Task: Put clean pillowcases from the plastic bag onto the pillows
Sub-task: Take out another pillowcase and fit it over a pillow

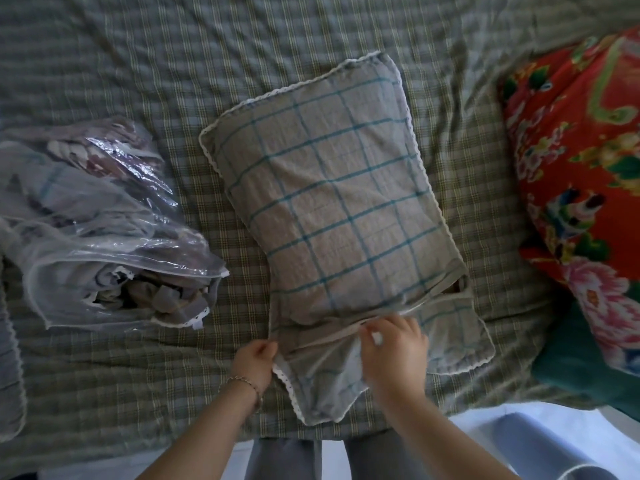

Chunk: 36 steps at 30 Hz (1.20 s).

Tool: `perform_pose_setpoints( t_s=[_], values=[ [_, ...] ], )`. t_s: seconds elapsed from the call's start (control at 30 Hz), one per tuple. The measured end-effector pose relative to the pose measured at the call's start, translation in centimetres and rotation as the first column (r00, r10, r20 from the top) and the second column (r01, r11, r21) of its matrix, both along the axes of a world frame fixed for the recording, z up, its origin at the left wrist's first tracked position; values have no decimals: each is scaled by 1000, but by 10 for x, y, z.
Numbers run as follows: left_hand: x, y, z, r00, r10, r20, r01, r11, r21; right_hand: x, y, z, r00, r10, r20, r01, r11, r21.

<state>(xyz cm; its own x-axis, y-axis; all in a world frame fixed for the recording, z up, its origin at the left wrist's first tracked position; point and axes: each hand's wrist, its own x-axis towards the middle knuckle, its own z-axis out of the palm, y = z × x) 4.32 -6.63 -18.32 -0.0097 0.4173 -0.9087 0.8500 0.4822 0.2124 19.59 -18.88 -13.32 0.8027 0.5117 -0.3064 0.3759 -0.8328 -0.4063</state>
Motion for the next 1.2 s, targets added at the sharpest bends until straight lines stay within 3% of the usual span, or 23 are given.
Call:
perform_pose_setpoints(
  t_s=[0.07, 0.13, 0.2, 0.27, 0.33, 0.4, 0.47, 0.53, 0.6, 0.63, 0.7, 0.77, 0.83, 0.87, 0.9, 0.97, 1.1, 1.2],
  values=[
    [11, -4, 6, 963, -233, -136, 252, 956, 150, 20, -17, 1, 996, -92, 8, 93, 995, -23],
    [39, -16, 11, 851, -486, -200, 520, 723, 455, 44, -30, 4, 991, -130, 28, 130, 991, -18],
    [77, -39, 26, 665, -741, -93, 586, 441, 679, 62, -35, 8, 997, -68, 22, 68, 997, 25],
    [111, -56, 36, 445, -895, -32, 641, 293, 710, 73, -35, 13, 998, 67, 7, -68, 994, 90],
    [140, -54, 43, 451, -892, 32, 656, 355, 666, 81, -32, 18, 981, 193, 19, -194, 975, 106],
    [149, -47, 43, 449, -889, 92, 593, 373, 714, 87, -31, 20, 980, 200, 20, -201, 976, 87],
    [139, -44, 45, 347, -927, 145, 530, 321, 785, 103, -33, 19, 994, 60, -95, -56, 997, 47],
    [116, -40, 46, 306, -944, 123, 496, 268, 826, 130, -40, 9, 932, -197, -306, 180, 980, -83],
    [89, -35, 45, 390, -917, 88, 481, 284, 830, 154, -49, -7, 796, -413, -442, 336, 909, -245],
    [78, -35, 42, 444, -892, 87, 465, 312, 828, 163, -53, -15, 761, -437, -479, 328, 897, -297],
    [65, -36, 38, 566, -818, 105, 425, 398, 813, 165, -56, -32, 804, -354, -477, 183, 911, -369],
    [63, -40, 28, 802, -594, 66, 376, 587, 717, 155, -56, -47, 825, -346, -447, 168, 905, -392],
    [77, -39, 22, 989, -137, 51, 90, 846, 525, 145, -57, -55, 685, -499, -530, 314, 859, -404],
    [84, -40, 19, 995, 94, 17, -94, 935, 342, 137, -59, -56, 611, -541, -577, 338, 838, -428],
    [91, -42, 13, 973, 228, -15, -221, 957, 189, 129, -62, -58, 592, -530, -607, 305, 845, -440],
    [102, -48, 9, 968, 248, 39, -247, 969, -23, 118, -68, -56, 639, -500, -584, 223, 848, -481],
    [113, -37, -5, 898, 437, -47, -439, 895, -82, 123, -49, -46, 712, -458, -533, 220, 866, -449],
    [121, -32, 3, 908, 417, -33, -418, 905, -76, 132, -34, -27, 715, -434, -549, 267, 894, -359]
  ],
)
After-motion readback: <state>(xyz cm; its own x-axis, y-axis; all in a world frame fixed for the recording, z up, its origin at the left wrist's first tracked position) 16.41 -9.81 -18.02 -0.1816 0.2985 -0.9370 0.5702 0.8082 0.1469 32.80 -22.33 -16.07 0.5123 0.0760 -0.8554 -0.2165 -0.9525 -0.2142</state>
